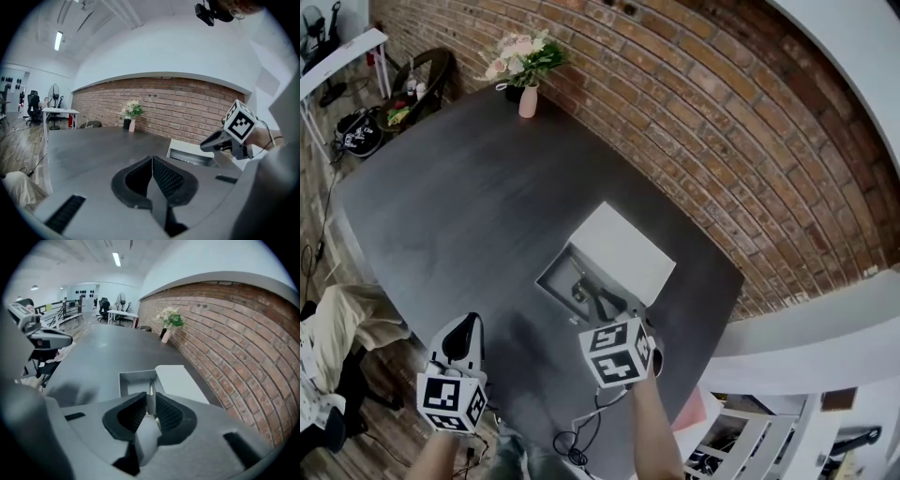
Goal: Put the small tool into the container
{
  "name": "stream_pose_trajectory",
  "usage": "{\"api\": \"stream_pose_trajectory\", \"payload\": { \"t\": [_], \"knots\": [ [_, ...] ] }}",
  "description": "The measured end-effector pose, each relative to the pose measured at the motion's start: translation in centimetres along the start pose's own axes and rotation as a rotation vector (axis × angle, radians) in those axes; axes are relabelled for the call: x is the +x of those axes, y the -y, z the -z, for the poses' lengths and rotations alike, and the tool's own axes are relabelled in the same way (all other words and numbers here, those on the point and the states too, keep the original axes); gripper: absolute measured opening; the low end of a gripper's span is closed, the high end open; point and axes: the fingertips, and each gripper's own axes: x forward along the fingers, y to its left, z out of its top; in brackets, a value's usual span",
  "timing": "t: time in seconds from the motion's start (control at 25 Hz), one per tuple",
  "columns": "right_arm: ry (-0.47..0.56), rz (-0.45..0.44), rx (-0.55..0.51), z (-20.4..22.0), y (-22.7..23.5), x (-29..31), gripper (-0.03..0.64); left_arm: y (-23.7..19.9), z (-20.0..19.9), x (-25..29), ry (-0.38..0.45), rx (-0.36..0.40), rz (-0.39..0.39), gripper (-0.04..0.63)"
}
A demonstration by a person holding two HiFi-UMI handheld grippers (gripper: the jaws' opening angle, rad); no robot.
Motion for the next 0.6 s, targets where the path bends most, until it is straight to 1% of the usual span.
{"api": "stream_pose_trajectory", "payload": {
  "t": [0.12,0.24,0.36,0.44,0.6],
  "knots": [
    [0.073,0.09,0.067,-0.2,1.4,-3.5,0.056,1.3,-1.7,-0.7,0.024,0.02,0.027,0.009],
    [0.154,0.17,0.181,0.5,2.9,-7.8,0.034,3.1,-3.6,-1.7,0.04,0.039,0.057,0.009],
    [0.234,0.296,0.27,1.6,4.7,-12.7,0.007,5.1,-5.4,-2.8,0.061,0.063,0.093,0.009],
    [0.269,0.369,0.315,2.6,5.7,-16.1,0.005,6.4,-6.6,-3.7,0.081,0.077,0.116,0.009],
    [0.333,0.447,0.41,5.0,6.8,-21.0,0.005,8.6,-8.7,-5.0,0.115,0.113,0.156,0.009]
  ]
}}
